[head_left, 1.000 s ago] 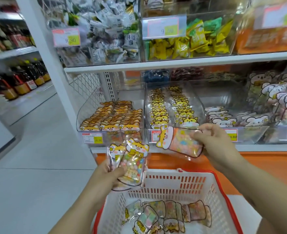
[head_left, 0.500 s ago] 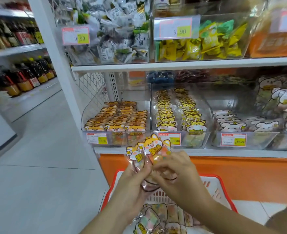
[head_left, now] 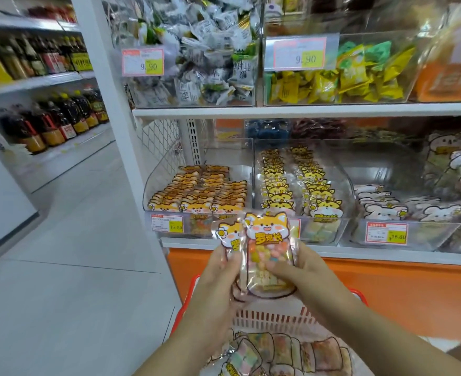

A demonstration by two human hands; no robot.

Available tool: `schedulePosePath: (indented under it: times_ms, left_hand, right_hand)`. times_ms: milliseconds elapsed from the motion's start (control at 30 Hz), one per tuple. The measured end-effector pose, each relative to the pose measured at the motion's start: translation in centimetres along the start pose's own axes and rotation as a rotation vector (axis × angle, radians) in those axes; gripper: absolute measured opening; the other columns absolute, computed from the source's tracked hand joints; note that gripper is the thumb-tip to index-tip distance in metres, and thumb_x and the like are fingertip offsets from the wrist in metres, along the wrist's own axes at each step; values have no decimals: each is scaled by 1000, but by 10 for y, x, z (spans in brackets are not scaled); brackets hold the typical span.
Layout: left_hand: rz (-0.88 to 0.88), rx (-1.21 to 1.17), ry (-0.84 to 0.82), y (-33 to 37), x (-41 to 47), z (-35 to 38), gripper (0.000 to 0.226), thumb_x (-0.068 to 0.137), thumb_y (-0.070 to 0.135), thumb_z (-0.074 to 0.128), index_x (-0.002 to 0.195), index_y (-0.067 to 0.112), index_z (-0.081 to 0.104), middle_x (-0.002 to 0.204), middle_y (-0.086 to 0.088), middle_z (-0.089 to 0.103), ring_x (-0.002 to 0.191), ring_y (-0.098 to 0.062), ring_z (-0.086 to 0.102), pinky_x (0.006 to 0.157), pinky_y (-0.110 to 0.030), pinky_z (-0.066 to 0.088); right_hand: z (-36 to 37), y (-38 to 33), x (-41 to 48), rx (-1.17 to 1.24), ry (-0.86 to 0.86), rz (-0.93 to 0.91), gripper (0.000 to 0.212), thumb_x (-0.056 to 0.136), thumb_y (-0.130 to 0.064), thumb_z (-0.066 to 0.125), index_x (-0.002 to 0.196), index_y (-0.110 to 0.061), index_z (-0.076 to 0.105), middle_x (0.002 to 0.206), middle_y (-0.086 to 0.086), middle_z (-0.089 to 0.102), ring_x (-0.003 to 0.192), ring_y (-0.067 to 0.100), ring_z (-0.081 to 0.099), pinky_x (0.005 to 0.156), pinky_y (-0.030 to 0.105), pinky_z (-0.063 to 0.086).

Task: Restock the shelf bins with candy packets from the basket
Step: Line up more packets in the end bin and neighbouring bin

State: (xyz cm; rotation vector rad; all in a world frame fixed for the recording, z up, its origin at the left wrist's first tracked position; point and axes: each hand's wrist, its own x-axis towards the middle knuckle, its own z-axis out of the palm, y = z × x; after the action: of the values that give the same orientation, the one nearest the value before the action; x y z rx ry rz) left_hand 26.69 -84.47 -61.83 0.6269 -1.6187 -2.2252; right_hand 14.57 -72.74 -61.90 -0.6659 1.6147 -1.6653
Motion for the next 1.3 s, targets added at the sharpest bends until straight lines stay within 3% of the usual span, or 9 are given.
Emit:
schedulePosePath:
  times_ms: [167, 300, 400, 500, 700, 833, 1033, 1167, 1300]
  left_hand:
    - [90, 244, -22, -8, -1, 0, 62, 80, 38, 76, 132, 38, 43, 115, 19, 71, 108, -1, 67, 90, -24, 55]
    - [70, 318, -54, -9, 6, -11, 71, 82, 17, 81, 134, 39, 40, 121, 13, 69, 113, -8, 66, 101, -39, 53]
    - [88, 399, -75, 5, 10, -20, 77, 78, 11, 83, 135, 39, 39, 123, 12, 68, 113, -12, 67, 99, -43, 53]
    - [151, 526, -135, 26, 13, -35, 73, 78, 7, 81, 135, 34, 44, 126, 14, 67, 116, -9, 65, 101, -40, 51]
    - [345, 924, -73, 62, 27, -64, 65, 80, 14, 80, 112, 61, 49, 126, 30, 59, 121, 12, 52, 101, -29, 51]
    - [492, 1143, -39, 83, 46, -71, 54, 85, 21, 75, 108, 59, 44, 115, 27, 59, 112, 6, 56, 94, -24, 50]
    - [629, 1109, 64, 110, 109, -83, 54, 81, 24, 73, 123, 47, 47, 122, 20, 59, 117, -4, 56, 99, -39, 49]
    - [656, 1153, 215, 124, 162, -86, 69, 85, 29, 75, 142, 39, 39, 139, 11, 47, 127, -15, 50, 105, -45, 46]
    - [460, 1382, 257, 130, 206, -97, 47, 92, 30, 68, 137, 32, 54, 139, 4, 49, 122, -21, 54, 103, -43, 46]
  right_hand:
    - [12, -1, -8, -152, -107, -69, 40, 98, -8, 58, 132, -27, 47, 120, -9, 71, 111, 10, 67, 88, 20, 53]
    - [7, 0, 5, -171, -120, -19, 54, 100, -22, 54, 137, -55, 34, 143, -21, 48, 129, 7, 52, 105, 27, 46]
    - [10, -5, 15, -90, -116, -30, 72, 97, 6, 51, 141, -48, 32, 134, -13, 59, 113, 6, 64, 86, 22, 56]
    - [6, -44, 10, -156, -192, -134, 81, 87, -3, 67, 141, -45, 25, 120, -19, 68, 110, 6, 67, 85, 21, 55]
    - [16, -108, 21, -1121, -304, -367, 59, 72, -40, 87, 124, -34, 60, 110, -17, 68, 100, -1, 63, 84, 17, 50]
    - [39, -122, 41, -1070, -304, -425, 62, 79, -28, 82, 134, -41, 56, 114, -37, 58, 107, -19, 51, 84, 2, 40]
    - [46, -131, 85, -1159, -50, -584, 47, 88, -8, 63, 125, -38, 66, 91, -21, 70, 74, -8, 62, 70, 10, 47]
    - [35, -131, 124, -1335, 172, -687, 55, 88, -9, 62, 134, -39, 59, 125, -14, 68, 113, 8, 63, 99, 28, 50]
    - [21, -114, 160, -1575, 216, -577, 55, 91, -17, 62, 140, -41, 51, 139, -13, 59, 124, 15, 58, 102, 37, 50]
